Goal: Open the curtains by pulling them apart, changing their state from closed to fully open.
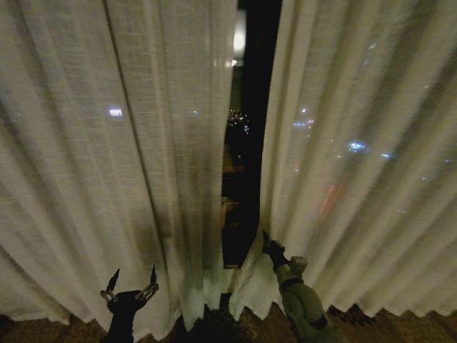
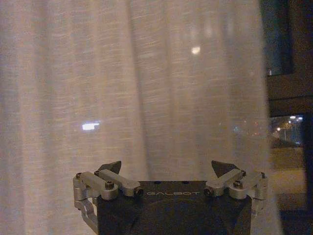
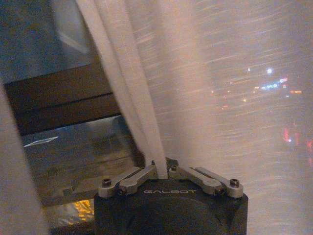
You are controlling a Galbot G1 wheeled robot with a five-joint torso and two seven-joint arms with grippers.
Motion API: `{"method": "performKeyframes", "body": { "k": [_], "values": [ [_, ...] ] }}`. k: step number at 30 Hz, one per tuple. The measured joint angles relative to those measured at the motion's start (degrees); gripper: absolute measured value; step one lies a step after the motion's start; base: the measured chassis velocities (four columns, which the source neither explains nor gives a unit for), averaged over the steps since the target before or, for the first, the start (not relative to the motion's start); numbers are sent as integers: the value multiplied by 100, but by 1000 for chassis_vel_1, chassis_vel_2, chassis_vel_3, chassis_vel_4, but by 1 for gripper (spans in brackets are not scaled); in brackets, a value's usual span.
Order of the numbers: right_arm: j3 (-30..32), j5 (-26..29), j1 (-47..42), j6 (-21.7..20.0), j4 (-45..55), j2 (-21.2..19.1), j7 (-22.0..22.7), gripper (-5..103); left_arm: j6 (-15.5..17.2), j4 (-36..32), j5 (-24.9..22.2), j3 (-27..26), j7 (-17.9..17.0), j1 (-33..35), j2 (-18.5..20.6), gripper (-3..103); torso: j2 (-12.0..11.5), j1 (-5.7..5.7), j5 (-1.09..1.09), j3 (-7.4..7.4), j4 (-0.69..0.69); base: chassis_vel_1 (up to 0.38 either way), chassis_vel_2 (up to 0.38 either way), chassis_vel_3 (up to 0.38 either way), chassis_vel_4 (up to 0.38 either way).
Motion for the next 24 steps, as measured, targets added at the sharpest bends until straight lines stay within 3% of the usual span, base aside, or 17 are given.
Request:
{"method": "performKeyframes", "body": {
  "k": [24],
  "values": [
    [130, 110, -89, 19, 119, -102, -117, 0, -351, -5, 285, 68, -9, 325, -95, 100, 0, 0, 0, 0, 1, -324, -371, 310, 374]
  ]
}}
